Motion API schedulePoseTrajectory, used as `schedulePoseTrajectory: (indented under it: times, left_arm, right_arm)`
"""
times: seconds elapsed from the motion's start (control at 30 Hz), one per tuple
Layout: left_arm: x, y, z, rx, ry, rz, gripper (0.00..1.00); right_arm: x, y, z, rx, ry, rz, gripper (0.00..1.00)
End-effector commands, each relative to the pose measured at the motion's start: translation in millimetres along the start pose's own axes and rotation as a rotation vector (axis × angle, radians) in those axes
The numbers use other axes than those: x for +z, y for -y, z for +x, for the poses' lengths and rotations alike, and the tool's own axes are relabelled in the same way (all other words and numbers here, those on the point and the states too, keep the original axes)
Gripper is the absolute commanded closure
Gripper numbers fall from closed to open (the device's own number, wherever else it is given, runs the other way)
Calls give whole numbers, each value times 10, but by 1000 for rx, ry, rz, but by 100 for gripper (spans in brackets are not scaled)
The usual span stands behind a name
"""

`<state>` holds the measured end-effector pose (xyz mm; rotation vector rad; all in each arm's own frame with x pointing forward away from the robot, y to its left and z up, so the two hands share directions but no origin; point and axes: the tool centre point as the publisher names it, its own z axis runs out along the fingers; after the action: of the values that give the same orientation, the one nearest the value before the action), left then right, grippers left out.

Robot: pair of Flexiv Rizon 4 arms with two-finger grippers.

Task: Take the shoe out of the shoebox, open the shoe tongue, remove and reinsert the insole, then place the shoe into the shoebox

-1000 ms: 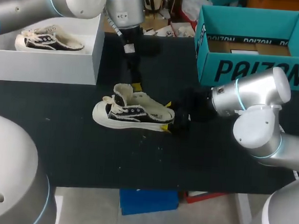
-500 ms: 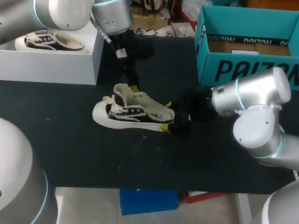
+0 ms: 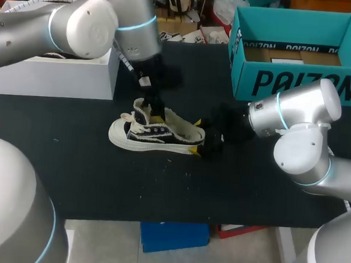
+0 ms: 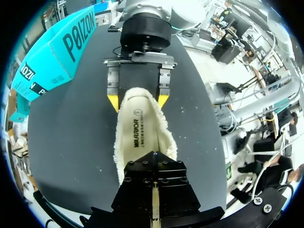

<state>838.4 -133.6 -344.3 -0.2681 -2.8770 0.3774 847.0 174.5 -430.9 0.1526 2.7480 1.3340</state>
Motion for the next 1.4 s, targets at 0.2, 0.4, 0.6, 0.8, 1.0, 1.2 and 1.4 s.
schedulePoseTrajectory:
  times: [0.2, 0.4, 0.6, 0.8, 1.0, 1.2, 1.4]
  left_arm:
    - [162, 65, -106, -7, -34, -41, 100]
    - [275, 3, -139, -32, -58, -41, 100]
    - [372, -22, -156, -45, -84, -49, 100]
    - [414, 4, -144, -46, -93, -46, 100]
    - [561, -57, -147, -70, -124, -40, 100]
    - [616, -64, -135, -80, -140, -36, 100]
    - [638, -29, -73, -83, -146, -21, 100]
  right_arm:
    - [-3, 5, 2, 1, 0, 0, 100]
    - [-3, 5, 2, 1, 0, 0, 100]
    - [-3, 5, 2, 1, 0, 0, 100]
    - [-3, 5, 2, 1, 0, 0, 100]
    - [-3, 5, 2, 1, 0, 0, 100]
    - [-3, 5, 2, 1, 0, 0, 100]
    - [-3, 5, 2, 1, 0, 0, 100]
